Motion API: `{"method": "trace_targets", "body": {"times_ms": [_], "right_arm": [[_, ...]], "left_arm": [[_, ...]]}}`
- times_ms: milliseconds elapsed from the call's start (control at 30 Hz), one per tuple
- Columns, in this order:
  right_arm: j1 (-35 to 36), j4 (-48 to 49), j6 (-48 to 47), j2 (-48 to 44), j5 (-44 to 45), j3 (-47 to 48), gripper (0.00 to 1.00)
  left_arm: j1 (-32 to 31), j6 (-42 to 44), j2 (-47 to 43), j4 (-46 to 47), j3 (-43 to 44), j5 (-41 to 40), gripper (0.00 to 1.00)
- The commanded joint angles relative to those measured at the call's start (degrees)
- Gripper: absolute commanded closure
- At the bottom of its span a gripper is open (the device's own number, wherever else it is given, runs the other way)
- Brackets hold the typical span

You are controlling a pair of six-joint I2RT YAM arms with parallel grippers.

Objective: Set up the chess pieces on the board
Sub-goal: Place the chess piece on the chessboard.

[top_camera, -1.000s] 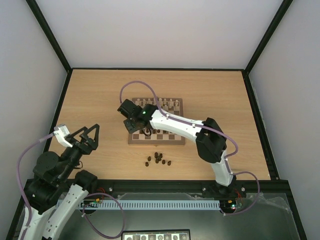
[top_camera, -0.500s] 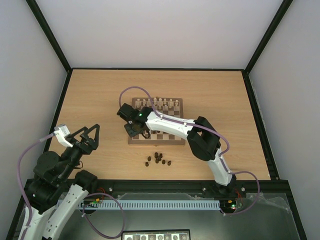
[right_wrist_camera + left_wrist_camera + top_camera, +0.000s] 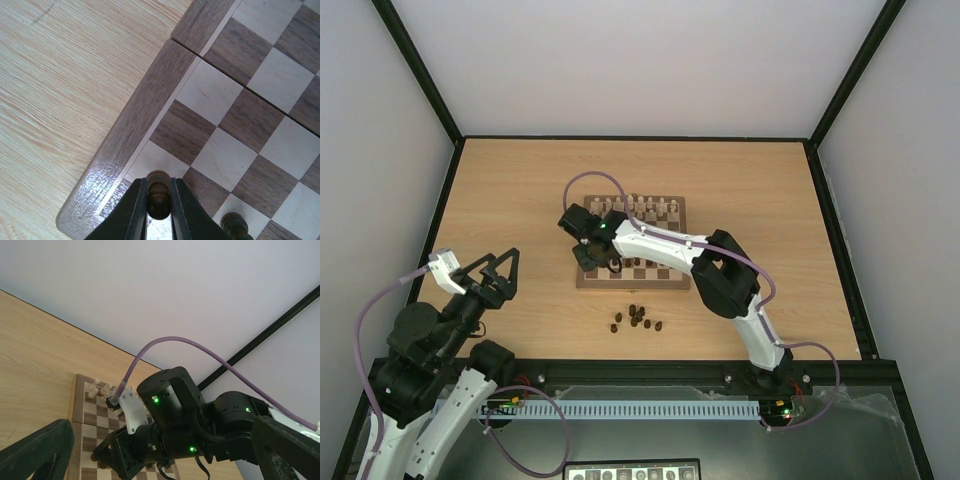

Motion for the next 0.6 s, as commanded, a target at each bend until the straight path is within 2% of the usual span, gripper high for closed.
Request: {"method": "trace_targets", "body": {"times_ms": [0, 167, 367, 567], "right_arm": [[-0.1, -1.3, -0.8, 1.9, -1.1, -0.4, 0.86], [-0.1, -1.1, -0.9, 2.4, -1.7, -0.5, 0.86], [-0.1, -1.2, -0.9, 2.2, -1.6, -0.5, 0.72], [-0.1, -1.2, -0.7, -1.3, -1.2, -0.5, 0.66]], "left_arm": [[-0.2, 0.0, -0.3, 1.8, -0.7, 0.2, 0.01], [-0.2, 0.0, -0.4, 1.8, -0.7, 0.1, 0.0], [-0.2, 0.0, -0.2, 2.0, -0.8, 0.1, 0.0], [-0.2, 0.3, 0.4, 2.3, -0.6, 0.4, 0.01]]}}
